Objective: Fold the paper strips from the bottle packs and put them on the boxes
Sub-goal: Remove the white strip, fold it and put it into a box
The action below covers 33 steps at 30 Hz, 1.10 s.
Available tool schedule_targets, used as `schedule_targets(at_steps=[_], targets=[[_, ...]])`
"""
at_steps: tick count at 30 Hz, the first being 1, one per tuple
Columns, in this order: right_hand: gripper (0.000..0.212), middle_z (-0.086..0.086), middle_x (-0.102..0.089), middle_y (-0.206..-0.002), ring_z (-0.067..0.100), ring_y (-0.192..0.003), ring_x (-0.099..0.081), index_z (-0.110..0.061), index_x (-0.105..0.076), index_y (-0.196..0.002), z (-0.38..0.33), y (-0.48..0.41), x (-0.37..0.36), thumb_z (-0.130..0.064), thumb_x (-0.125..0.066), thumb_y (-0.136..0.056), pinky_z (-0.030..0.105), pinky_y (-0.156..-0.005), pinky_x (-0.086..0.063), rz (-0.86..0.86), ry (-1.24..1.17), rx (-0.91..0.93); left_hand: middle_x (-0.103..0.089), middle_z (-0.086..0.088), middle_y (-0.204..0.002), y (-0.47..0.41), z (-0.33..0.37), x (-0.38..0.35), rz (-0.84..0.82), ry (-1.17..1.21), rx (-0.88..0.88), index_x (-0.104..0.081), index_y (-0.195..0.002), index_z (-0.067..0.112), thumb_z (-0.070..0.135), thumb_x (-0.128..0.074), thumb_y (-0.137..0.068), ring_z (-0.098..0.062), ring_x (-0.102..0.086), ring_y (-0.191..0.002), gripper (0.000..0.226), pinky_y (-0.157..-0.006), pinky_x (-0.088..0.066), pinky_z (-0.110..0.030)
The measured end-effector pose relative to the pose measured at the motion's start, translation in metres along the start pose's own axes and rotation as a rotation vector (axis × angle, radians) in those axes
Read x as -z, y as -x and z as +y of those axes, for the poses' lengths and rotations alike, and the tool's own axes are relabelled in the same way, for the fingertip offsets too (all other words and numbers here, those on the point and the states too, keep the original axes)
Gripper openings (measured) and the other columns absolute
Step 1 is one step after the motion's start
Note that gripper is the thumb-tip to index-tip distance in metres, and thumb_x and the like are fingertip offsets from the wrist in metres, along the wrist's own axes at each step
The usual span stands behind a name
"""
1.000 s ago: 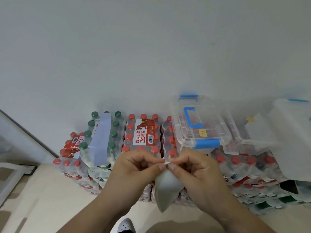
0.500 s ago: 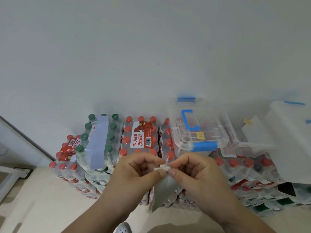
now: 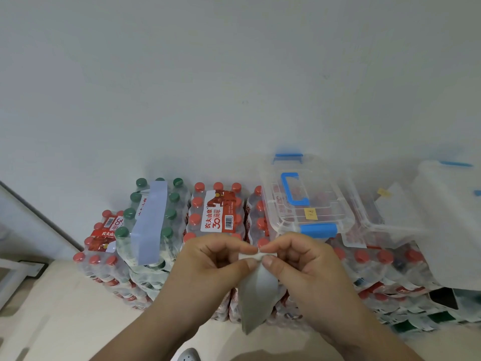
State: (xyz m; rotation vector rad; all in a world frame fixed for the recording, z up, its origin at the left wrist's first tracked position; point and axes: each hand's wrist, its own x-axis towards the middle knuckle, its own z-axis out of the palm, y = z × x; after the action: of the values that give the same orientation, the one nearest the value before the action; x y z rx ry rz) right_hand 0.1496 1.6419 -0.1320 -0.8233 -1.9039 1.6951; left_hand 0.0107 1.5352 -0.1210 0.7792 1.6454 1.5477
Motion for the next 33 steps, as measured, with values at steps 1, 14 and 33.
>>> schedule_targets(at_steps=[1,14,33], targets=[[0.025,0.004,-0.075,-0.080,0.024,-0.080,-0.071,-0.029,-0.076,-0.083,0.000,0.000,-0.001,-0.005,-0.072,-0.089,0.032,-0.071,-0.059,0.003,0.010,0.001,-0.060,-0.035,-0.080,-0.001,0.000,0.000,-0.005,-0.017,0.000,-0.080,-0.078,0.016,0.003,-0.077,-0.078,-0.031,-0.057,-0.070,0.013,-0.066,-0.050,-0.043],[0.023,0.013,-0.069,-0.074,0.037,-0.075,-0.063,-0.030,-0.076,-0.083,-0.005,-0.002,-0.003,-0.007,-0.074,-0.088,0.042,-0.068,-0.057,-0.006,0.003,0.045,-0.074,-0.012,-0.075,-0.004,0.000,0.003,0.053,-0.048,-0.098,-0.079,-0.070,0.016,-0.010,-0.075,-0.077,-0.034,-0.068,-0.074,0.027,-0.072,-0.059,-0.042],[0.033,0.005,-0.076,-0.084,0.024,-0.084,-0.072,-0.038,-0.077,-0.089,-0.010,-0.003,-0.005,-0.006,-0.074,-0.087,0.036,-0.079,-0.063,0.031,-0.046,-0.015,-0.070,-0.014,-0.076,-0.009,0.003,0.005,0.032,-0.019,-0.066,-0.080,-0.089,0.021,-0.010,-0.075,-0.076,-0.032,-0.065,-0.071,0.034,-0.075,-0.059,-0.044]])
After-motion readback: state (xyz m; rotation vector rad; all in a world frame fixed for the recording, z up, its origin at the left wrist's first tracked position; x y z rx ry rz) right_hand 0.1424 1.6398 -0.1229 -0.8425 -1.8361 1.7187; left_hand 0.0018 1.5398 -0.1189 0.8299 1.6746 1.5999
